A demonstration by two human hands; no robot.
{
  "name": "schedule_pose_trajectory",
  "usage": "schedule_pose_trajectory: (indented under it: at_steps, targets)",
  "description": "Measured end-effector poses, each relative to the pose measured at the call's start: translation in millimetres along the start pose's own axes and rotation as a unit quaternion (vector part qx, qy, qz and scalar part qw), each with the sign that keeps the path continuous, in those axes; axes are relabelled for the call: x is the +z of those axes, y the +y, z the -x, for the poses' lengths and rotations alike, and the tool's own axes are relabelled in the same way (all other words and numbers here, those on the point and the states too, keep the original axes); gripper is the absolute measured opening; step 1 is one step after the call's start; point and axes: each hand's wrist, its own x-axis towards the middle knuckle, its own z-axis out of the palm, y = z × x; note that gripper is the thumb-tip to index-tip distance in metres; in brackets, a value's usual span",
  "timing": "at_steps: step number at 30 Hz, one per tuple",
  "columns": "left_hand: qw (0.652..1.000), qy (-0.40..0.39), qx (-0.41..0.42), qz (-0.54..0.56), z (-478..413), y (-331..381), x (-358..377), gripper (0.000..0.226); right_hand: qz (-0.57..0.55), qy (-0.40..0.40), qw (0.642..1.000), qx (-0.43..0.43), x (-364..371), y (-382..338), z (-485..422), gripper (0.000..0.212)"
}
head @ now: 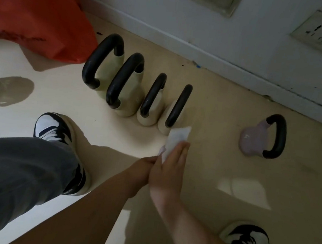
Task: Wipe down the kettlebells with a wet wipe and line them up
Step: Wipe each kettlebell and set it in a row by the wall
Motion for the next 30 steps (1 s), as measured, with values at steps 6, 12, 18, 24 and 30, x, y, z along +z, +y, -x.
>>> schedule_pose_trajectory:
  at_steps: [6, 12, 18, 24, 30]
  targets:
    - [0.995, 0.028, -0.026, 0.091, -9.3, -7.1, 2.3, 0.030, 0.184, -0.155, 0.969, -0.064, -40.3, -6.1, -103.8, 0.037]
    - [0.993, 0.035, -0.035, 0.104, -9.5, -4.5, 0.2, 0.031, 0.421, -0.178, 0.874, -0.164, -36.2, 3.3, -98.6, 0.039]
    - [0.992, 0.052, -0.036, 0.113, -11.7, -9.1, -0.6, 0.029, 0.161, -0.117, 0.963, -0.179, -31.8, 31.6, -23.4, 0.067]
    - [0.984, 0.094, -0.048, 0.142, -9.8, -19.0, -4.4, 0.027, -0.273, -0.002, 0.956, 0.108, -8.2, -6.7, -11.5, 0.048]
    - [0.985, 0.106, -0.063, 0.118, 1.2, -23.4, -4.0, 0.023, -0.464, -0.070, 0.810, 0.352, -26.3, 5.8, -78.8, 0.043]
